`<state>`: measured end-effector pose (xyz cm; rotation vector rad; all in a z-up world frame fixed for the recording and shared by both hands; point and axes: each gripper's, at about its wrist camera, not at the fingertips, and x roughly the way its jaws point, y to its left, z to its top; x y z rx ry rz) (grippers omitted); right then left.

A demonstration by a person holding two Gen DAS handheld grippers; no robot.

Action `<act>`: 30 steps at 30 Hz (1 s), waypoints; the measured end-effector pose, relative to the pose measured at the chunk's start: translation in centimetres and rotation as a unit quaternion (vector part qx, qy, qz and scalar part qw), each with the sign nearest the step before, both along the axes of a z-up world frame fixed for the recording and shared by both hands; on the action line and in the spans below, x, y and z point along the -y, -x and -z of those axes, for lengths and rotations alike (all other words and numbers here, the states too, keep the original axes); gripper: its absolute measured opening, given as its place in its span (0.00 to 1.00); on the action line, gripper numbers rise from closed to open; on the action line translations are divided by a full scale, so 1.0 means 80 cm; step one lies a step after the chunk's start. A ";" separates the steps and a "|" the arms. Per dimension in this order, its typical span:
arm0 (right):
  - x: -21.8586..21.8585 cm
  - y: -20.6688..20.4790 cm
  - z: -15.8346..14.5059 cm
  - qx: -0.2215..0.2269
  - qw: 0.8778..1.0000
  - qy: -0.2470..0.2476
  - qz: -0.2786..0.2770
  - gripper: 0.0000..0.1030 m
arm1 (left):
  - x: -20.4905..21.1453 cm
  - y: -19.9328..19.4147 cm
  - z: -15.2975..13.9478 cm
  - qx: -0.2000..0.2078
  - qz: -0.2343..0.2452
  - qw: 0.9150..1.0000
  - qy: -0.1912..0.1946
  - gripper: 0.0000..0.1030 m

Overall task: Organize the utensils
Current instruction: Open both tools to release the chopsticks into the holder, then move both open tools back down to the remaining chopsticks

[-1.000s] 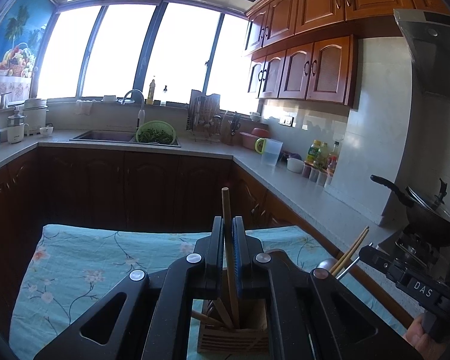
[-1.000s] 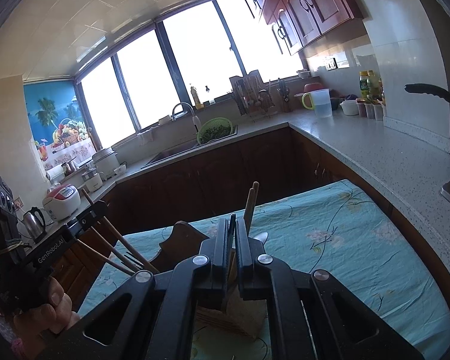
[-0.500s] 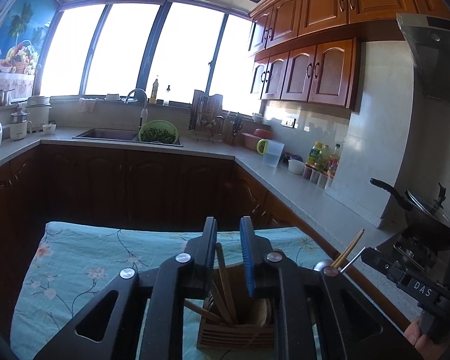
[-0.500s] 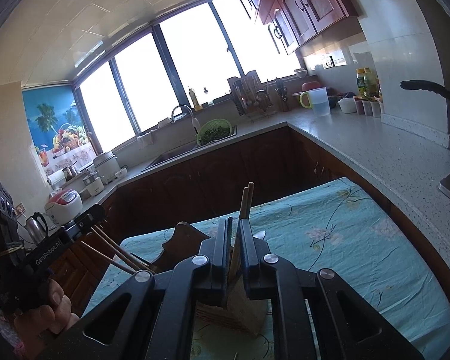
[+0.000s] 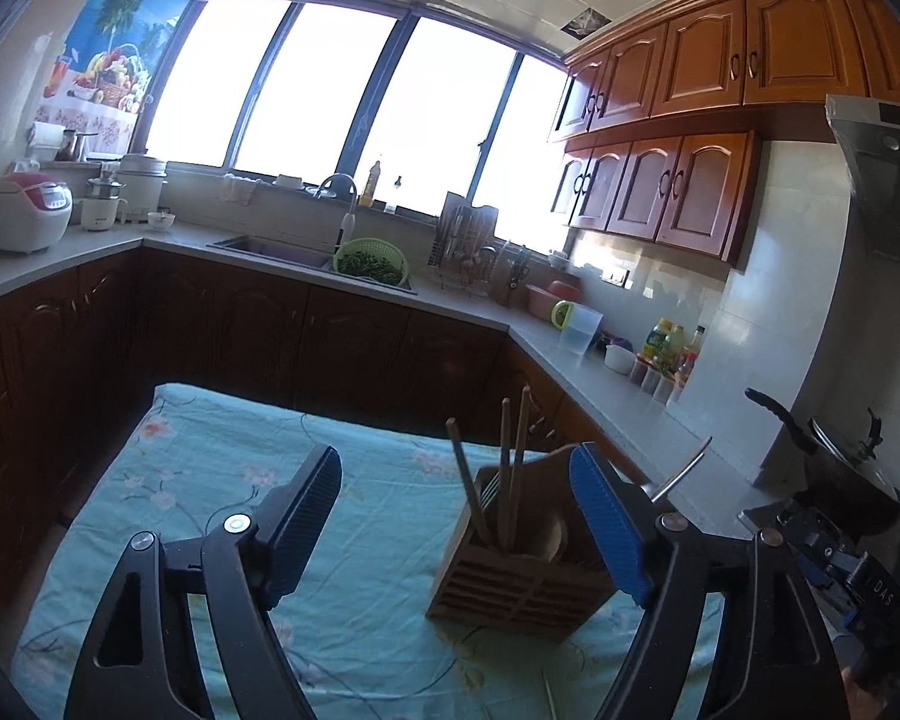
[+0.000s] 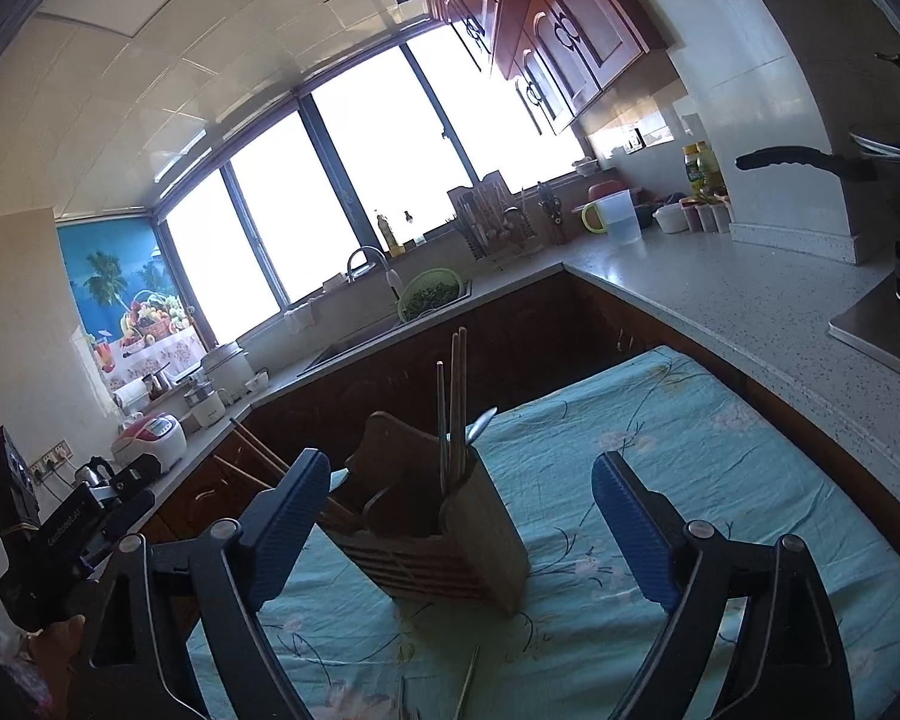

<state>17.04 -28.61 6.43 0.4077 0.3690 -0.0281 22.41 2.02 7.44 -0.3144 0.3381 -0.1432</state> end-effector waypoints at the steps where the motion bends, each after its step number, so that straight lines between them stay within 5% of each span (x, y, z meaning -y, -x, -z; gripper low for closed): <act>1: 0.000 0.006 0.006 -0.005 1.000 0.000 0.001 0.89 | -0.002 0.007 0.005 -0.010 -0.002 1.000 0.002 0.76; 12: -0.012 0.064 0.057 -0.070 0.997 -0.016 -0.006 0.90 | -0.009 0.078 0.060 -0.106 -0.007 0.994 0.014 0.76; 30: -0.033 0.123 0.115 -0.129 0.991 -0.011 -0.016 0.90 | 0.010 0.113 0.095 -0.201 0.024 0.979 -0.004 0.76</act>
